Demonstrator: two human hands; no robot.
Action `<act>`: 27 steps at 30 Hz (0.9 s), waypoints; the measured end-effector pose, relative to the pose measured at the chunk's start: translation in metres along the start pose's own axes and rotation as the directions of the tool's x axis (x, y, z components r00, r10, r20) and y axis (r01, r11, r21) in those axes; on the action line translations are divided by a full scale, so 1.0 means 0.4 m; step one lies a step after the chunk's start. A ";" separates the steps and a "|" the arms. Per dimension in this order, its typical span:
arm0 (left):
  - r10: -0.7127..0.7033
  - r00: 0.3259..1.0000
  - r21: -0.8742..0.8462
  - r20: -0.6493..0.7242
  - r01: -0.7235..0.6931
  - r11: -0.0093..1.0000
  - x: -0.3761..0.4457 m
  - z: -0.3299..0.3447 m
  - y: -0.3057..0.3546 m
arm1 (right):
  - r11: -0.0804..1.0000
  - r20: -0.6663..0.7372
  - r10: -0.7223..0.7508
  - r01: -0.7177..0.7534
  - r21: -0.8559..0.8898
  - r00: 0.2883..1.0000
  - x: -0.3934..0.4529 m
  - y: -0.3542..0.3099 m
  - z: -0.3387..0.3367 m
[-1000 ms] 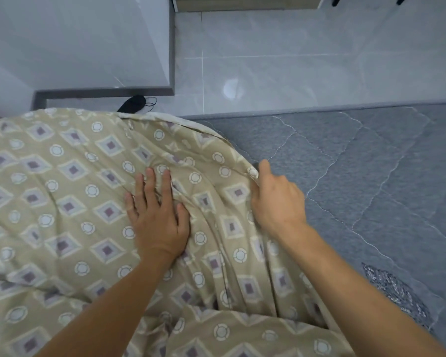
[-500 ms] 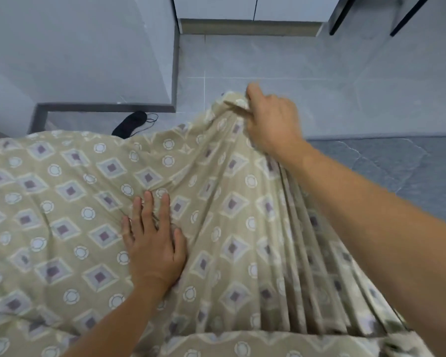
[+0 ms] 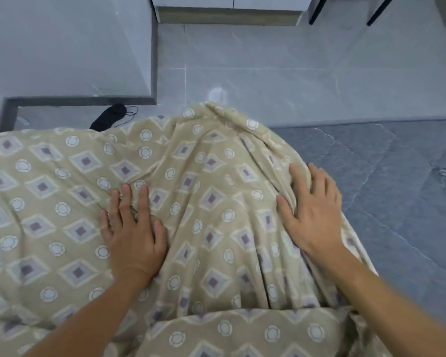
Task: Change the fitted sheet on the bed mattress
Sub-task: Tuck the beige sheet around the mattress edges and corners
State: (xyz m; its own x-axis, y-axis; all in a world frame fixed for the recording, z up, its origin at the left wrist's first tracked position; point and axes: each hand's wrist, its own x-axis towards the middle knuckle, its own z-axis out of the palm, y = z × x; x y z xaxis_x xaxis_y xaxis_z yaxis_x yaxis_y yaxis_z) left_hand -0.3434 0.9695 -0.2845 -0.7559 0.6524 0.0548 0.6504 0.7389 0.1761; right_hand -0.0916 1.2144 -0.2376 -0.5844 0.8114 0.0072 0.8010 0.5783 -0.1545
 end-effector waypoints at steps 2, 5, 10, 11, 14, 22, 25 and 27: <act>-0.003 1.000 -0.013 0.010 0.003 1.000 0.000 0.000 0.001 | 1.000 0.012 -0.016 0.016 -0.016 1.000 -0.032 0.030 0.041; -0.002 0.999 -0.017 0.048 0.003 1.000 -0.006 -0.017 0.008 | 1.000 -0.003 -0.004 0.004 0.015 1.000 -0.038 0.032 0.064; 0.007 0.997 -0.249 0.080 0.013 0.969 0.032 -0.148 0.156 | 0.999 -0.026 -0.005 0.007 0.047 1.000 -0.044 0.040 0.057; 0.102 0.993 -0.331 0.057 -0.078 0.941 0.050 -0.156 0.220 | 0.998 -0.041 -0.003 0.006 0.060 0.999 -0.040 0.039 0.059; 0.302 0.950 -0.334 0.077 -0.261 0.906 0.085 -0.139 0.390 | 0.997 -0.073 0.007 -0.001 0.082 0.997 -0.036 0.049 0.062; 0.352 0.933 0.025 0.078 -0.355 0.934 0.067 0.051 0.409 | 0.992 -0.098 -0.007 0.019 0.123 0.995 -0.035 0.057 0.068; 0.350 0.934 0.016 0.076 -0.352 0.936 0.064 0.056 0.409 | 0.978 -0.086 -0.016 0.033 0.205 0.996 -0.041 0.057 0.048; 0.341 0.937 0.024 0.075 -0.344 0.939 0.069 0.059 0.403 | 0.951 -0.106 -0.012 0.044 0.306 0.994 -0.041 0.058 0.035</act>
State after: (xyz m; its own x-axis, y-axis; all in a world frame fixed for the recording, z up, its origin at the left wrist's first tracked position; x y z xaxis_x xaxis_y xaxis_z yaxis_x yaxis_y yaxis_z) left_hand -0.2575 1.1108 -0.2778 -0.4807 0.8761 0.0374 0.8723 0.4733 0.1229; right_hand -0.0652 1.2134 -0.2553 -0.5774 0.8085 0.1137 0.6963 0.5603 -0.4486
